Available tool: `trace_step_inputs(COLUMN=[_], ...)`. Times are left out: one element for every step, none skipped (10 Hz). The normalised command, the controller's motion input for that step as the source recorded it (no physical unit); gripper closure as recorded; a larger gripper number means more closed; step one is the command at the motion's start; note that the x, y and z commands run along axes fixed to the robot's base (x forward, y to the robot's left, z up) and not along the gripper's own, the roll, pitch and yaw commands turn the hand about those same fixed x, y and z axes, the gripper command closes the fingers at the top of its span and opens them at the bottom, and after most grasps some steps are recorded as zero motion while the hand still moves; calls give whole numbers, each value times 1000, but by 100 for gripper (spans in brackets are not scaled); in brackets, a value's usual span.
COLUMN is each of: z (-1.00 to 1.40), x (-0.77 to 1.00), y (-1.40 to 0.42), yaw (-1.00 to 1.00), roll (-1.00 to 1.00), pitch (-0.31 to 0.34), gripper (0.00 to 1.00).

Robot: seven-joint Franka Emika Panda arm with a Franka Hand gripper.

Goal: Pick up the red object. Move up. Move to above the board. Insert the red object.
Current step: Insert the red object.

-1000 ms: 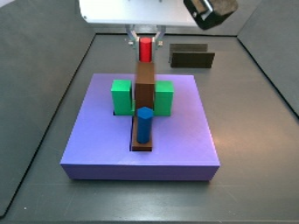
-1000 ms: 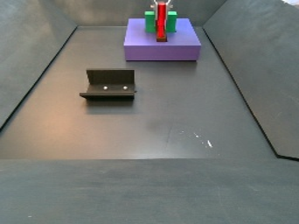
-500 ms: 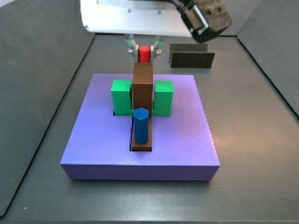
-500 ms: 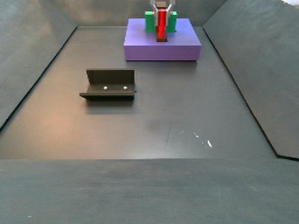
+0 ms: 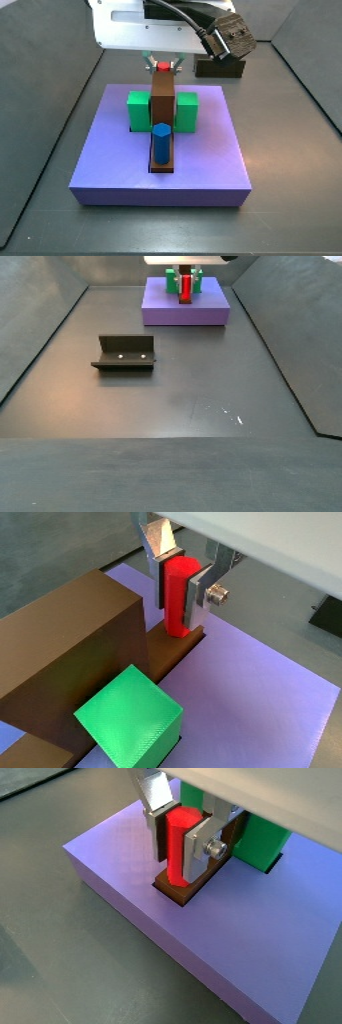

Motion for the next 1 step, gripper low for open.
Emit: trace_step_inputs(z=[0], x=[0], y=[0], yaw=[0], roll=[0], pitch=[0], gripper=[100])
